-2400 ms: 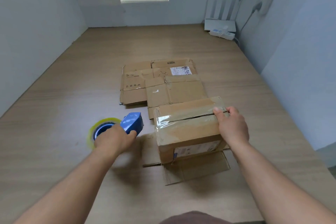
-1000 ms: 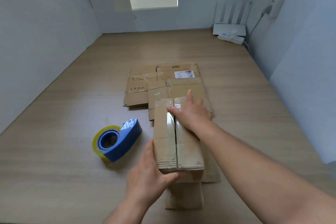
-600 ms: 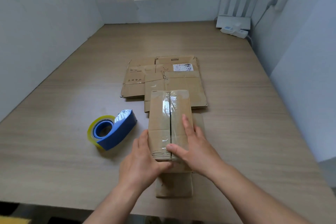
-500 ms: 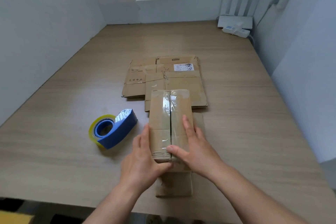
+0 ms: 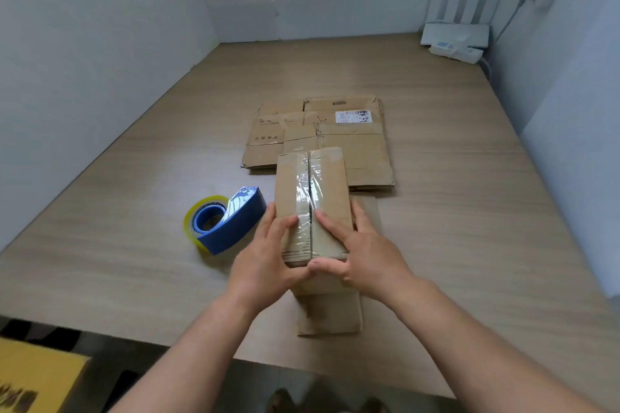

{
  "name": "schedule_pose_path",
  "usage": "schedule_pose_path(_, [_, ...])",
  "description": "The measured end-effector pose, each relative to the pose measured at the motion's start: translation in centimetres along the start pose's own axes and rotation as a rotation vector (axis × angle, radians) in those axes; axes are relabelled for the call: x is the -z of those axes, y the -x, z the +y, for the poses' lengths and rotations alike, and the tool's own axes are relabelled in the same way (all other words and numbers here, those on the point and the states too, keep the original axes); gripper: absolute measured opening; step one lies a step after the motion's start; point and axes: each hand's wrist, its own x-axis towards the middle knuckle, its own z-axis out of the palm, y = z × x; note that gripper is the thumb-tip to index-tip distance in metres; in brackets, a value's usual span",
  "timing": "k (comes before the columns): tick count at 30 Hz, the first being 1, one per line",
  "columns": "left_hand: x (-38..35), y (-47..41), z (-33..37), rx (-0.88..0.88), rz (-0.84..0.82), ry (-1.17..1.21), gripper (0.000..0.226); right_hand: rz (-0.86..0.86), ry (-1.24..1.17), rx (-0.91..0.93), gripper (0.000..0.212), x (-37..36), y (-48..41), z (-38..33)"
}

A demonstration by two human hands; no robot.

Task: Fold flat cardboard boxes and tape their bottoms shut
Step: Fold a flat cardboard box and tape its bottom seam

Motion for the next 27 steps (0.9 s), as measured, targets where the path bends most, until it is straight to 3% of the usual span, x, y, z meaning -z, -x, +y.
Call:
schedule_pose_path(5, [1.2,-0.2,-2.1,-0.078,-0.161,0.143,0.098,0.109,0.064,-0.025,0.076,-1.0,1.3,0.1])
schedule_pose_path(9, [2.0,-0.6,-3.5,-0.090,-0.187,0.215,0.097,0.089,0.057,-0.044,0.085,-1.7,0.9,-1.0])
schedule_pose_path(16, [3.3,-1.6,-5.7,-0.129,-0.285,0.328,0.095,0.146,0.027,-0.083,0.077,-2.8,0.5,-2.3])
schedule_pose_path(19, [4.6,-2.8,-8.3,-0.009,-0.147,0.523,0.082,0.166,0.051,-0.106,0.077,-2.7,0.7,-2.6])
schedule_pose_path(22, [5.2,-5.3,-11.6,0.116,0.067,0.219,0.060,0.173,0.066,-0.136,0.078,-2.5,0.7,-3.1])
schedule_pose_path(25, [4.6,-7.7,-13.5,0.216,-0.056,0.009,0.040,0.166,0.054,-0.162,0.078,-2.2,0.7,-3.5])
schedule_pose_path(27, [3.8,-8.5,-13.7,0.284,-0.182,-0.124,0.039,0.158,0.040,-0.185,0.078,-2.1,0.8,-3.6])
